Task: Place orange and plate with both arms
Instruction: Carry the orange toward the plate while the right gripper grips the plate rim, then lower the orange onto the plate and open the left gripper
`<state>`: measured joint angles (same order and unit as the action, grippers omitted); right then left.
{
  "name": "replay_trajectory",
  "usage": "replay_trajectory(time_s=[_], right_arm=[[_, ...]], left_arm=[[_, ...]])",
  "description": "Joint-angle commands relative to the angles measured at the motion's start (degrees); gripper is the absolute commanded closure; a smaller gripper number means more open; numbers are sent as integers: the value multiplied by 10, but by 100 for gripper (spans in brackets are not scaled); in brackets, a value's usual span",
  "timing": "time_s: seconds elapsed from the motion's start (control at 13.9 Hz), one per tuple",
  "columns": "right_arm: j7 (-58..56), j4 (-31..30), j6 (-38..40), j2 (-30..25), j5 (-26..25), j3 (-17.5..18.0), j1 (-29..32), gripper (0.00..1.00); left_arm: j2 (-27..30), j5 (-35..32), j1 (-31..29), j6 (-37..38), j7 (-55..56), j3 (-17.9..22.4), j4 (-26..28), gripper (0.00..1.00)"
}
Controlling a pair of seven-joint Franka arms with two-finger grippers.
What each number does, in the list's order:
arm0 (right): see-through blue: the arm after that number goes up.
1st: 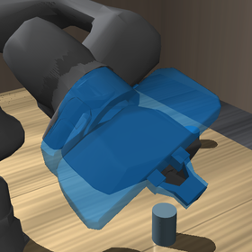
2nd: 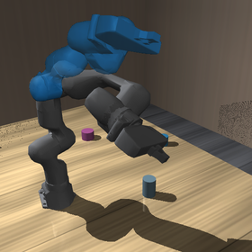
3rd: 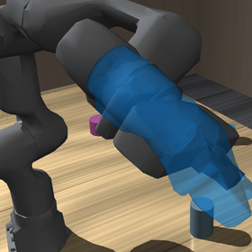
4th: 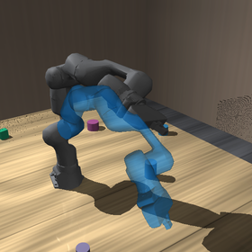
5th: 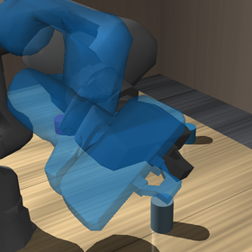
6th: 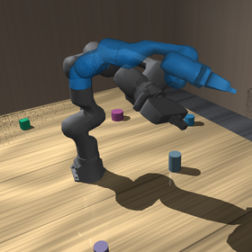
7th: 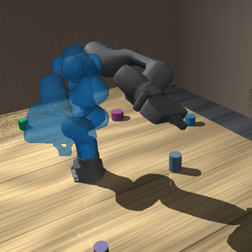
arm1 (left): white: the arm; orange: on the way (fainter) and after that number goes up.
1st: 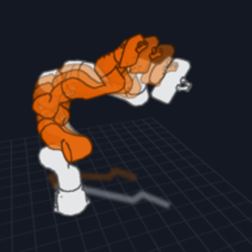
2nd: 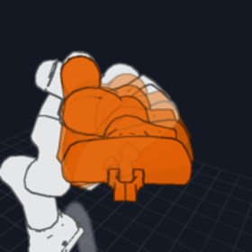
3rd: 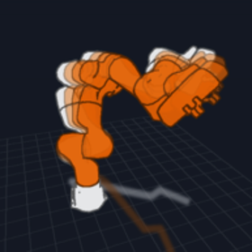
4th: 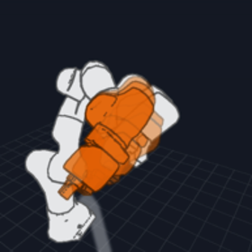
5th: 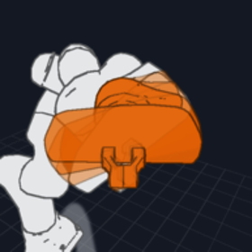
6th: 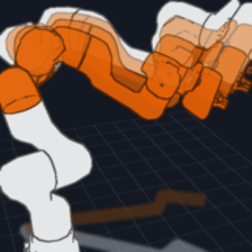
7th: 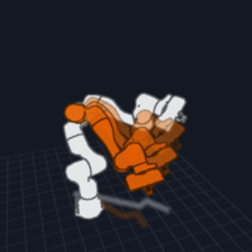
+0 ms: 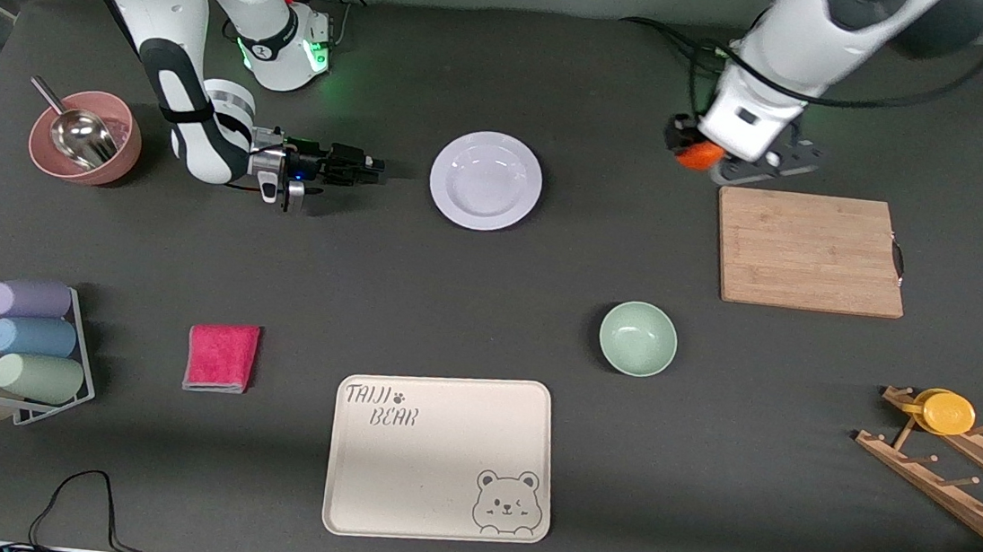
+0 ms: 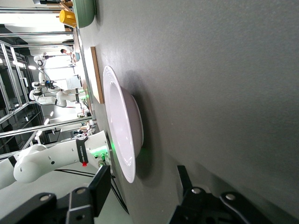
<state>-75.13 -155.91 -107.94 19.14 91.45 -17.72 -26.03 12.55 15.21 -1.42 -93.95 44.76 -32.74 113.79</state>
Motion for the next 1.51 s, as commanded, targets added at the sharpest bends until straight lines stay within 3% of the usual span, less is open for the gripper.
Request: replay_trajectory(time_s=[0.0, 0.29, 0.57, 0.72, 0.93, 1.15, 1.43], right_arm=[[2, 5, 8, 6, 13, -3, -1, 46], [-6, 8, 8, 17, 13, -3, -1, 50], [-15, 13, 7, 17, 7, -2, -1, 54], [-35, 17, 7, 24, 7, -2, -2, 54], [-48, 21, 8, 34, 7, -2, -1, 54], [-63, 23, 8, 41, 7, -2, -1, 54], [-64, 23, 8, 41, 7, -2, 0, 54]], left_arm=[[-15, 20, 0, -26, 87, -80, -12, 71], [-81, 18, 5, -121, 198, -185, -8, 71], [-143, -5, 66, -242, 258, -196, 18, 71], [-205, -71, 98, -270, 314, -196, 10, 70], [-326, -242, 154, -315, 451, -190, -8, 70], [-404, -314, 184, -316, 494, -184, -44, 70], [-470, -337, 308, -317, 508, -67, -106, 70]])
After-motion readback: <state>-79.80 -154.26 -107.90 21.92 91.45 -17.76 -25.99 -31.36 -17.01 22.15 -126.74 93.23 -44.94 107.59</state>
